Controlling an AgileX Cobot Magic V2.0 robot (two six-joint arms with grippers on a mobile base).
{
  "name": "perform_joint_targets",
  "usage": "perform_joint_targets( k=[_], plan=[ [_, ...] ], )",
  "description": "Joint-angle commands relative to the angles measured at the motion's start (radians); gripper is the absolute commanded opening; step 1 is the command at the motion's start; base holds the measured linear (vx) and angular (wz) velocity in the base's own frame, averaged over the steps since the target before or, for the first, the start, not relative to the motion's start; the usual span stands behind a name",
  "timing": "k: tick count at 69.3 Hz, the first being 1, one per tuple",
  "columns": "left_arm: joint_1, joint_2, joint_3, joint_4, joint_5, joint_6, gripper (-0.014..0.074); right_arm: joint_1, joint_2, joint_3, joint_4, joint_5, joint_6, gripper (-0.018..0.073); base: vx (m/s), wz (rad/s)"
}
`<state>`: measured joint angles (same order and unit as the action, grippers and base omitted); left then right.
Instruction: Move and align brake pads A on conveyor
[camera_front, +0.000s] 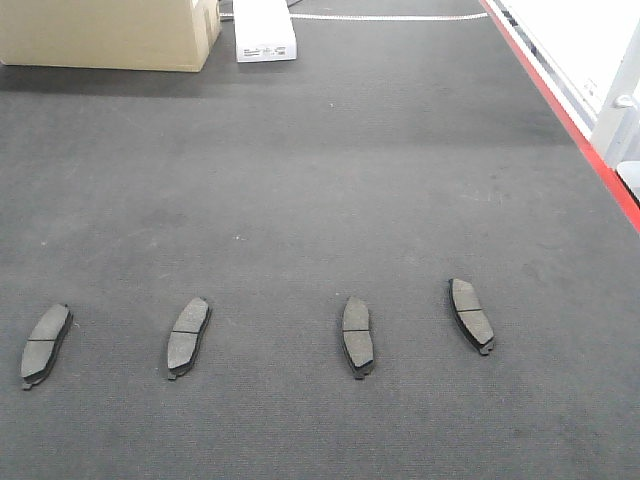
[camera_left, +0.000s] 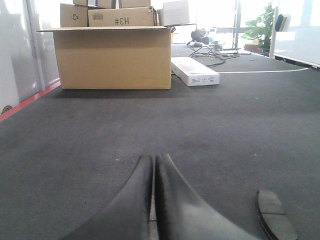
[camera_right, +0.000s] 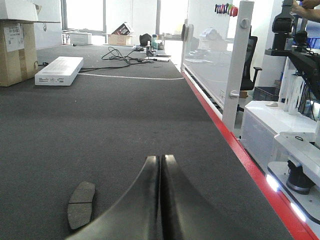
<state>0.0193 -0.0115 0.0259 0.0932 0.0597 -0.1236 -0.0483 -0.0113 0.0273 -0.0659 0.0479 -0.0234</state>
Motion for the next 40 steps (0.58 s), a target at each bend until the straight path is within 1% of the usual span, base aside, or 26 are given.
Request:
perform_joint_targets(
  k=[1,40],
  plan=[
    [-0.004,-0.014,0.024,-0.007,-0.07,0.001,-0.0006,-0.006,-0.015,0.007,-0.005,-0.083,-0.003,-0.001,0.0,0.0],
    [-0.004,-0.014,0.024,-0.007,-0.07,0.001,-0.0006,-0.006,-0.015,0.007,-0.005,-0.082,-0.004,-0.001,0.0,0.0]
  ],
)
